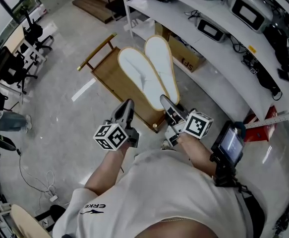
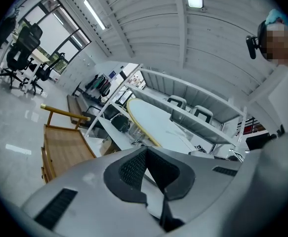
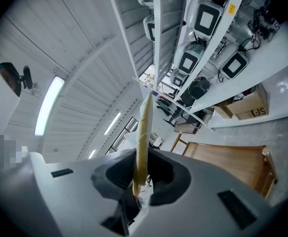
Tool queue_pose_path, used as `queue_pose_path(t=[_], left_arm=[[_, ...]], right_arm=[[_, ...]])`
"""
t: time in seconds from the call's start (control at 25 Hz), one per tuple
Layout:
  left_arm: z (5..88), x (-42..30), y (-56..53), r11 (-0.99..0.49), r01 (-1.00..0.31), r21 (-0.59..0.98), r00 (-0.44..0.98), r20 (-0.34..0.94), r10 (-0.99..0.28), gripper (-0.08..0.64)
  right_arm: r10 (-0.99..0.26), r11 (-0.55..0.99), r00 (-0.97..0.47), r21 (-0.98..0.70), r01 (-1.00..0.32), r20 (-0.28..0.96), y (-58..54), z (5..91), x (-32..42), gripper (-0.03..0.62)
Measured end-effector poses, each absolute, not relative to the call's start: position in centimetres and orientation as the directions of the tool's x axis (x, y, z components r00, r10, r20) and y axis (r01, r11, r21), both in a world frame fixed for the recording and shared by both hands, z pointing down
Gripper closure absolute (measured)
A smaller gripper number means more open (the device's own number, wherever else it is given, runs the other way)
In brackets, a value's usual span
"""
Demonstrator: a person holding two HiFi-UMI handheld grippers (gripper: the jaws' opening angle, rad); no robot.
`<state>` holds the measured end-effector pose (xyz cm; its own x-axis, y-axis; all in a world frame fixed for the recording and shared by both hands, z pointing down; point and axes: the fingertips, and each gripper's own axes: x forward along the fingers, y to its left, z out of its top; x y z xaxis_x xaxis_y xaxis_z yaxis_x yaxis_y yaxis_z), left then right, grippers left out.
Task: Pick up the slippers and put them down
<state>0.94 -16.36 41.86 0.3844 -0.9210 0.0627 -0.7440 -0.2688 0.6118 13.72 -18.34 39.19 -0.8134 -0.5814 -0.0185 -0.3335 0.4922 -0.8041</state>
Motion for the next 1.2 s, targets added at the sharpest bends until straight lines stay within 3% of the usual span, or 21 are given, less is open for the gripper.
queue_pose_path(t=[1.2], left_arm=[[40.7,0.1,-15.3,-0.325,-0.727,0.604,0.450,0.062,-0.891,0.557]], right_arm=[[-0.617,0.484,-0.787,-0.796,-0.363,-0.017,-16.0,38.6,12.3,0.529]])
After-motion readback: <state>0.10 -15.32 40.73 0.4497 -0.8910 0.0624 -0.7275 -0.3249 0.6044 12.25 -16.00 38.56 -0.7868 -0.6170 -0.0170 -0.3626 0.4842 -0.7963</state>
